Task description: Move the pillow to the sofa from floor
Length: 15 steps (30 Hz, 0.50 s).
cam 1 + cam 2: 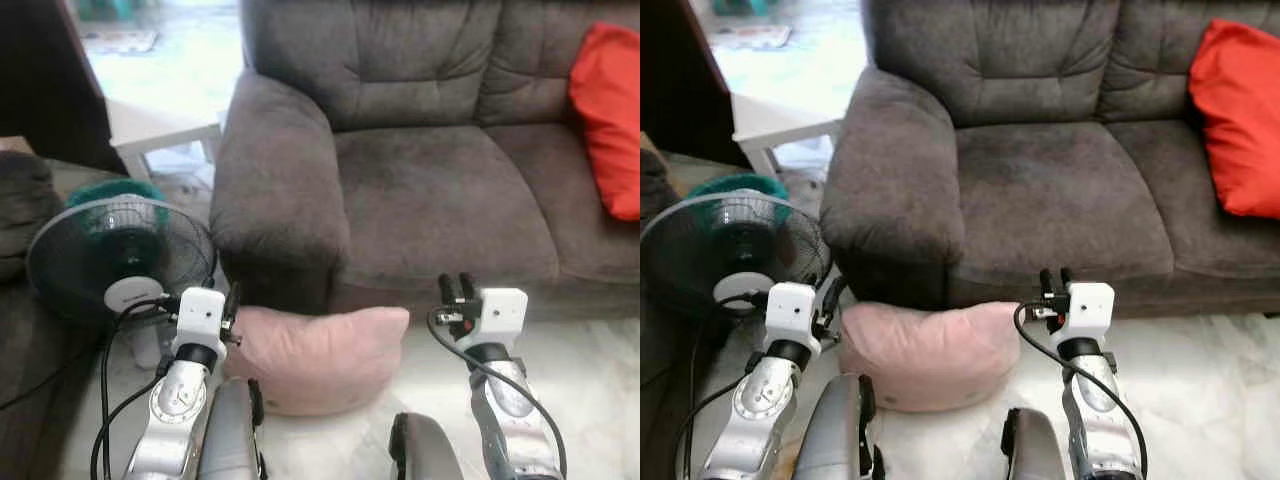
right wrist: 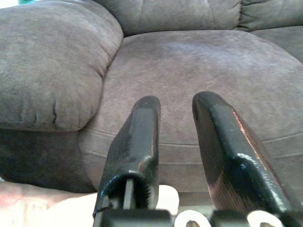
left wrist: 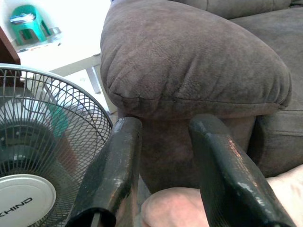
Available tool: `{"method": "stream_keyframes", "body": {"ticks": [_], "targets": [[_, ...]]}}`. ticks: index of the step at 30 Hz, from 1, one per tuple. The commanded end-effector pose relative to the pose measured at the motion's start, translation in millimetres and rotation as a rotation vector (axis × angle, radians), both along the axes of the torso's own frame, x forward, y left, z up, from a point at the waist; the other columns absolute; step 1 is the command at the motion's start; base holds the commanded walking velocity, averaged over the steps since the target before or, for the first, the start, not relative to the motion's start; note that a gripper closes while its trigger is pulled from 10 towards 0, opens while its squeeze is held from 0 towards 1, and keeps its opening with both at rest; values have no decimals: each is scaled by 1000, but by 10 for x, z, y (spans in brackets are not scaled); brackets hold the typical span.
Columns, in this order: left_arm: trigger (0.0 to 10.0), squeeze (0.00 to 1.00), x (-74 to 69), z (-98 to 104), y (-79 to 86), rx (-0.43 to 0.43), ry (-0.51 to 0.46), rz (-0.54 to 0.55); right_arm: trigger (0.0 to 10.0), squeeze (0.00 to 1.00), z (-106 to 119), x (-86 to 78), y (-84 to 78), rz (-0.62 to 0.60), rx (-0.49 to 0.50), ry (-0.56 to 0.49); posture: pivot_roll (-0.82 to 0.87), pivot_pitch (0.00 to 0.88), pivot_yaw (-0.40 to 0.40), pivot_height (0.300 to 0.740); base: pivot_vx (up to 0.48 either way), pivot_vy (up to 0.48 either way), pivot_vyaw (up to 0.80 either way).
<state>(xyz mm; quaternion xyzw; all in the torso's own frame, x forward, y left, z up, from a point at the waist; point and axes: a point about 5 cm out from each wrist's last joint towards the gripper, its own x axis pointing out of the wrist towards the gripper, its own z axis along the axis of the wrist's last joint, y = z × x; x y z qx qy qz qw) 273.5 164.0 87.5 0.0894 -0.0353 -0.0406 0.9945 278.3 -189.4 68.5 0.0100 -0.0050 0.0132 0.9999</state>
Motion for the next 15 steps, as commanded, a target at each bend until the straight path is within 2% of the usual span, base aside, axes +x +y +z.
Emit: {"method": "stream_keyframes", "body": {"ticks": [1,9,15], "targets": [[10000,0,-10,-35,-1,-9,25,-4,10000,0,-7,-4,-24,-15,11,5,104,93,-27,566,0,0,0],[10000,0,-8,-32,-4,-10,25,-10,10000,0,-2,5,-24,-24,11,8,103,94,-26,566,0,0,0],[10000,0,-6,-29,-3,-11,24,-12,10000,0,4,14,-16,-20,10,7,104,95,-26,526,0,0,0]]}}
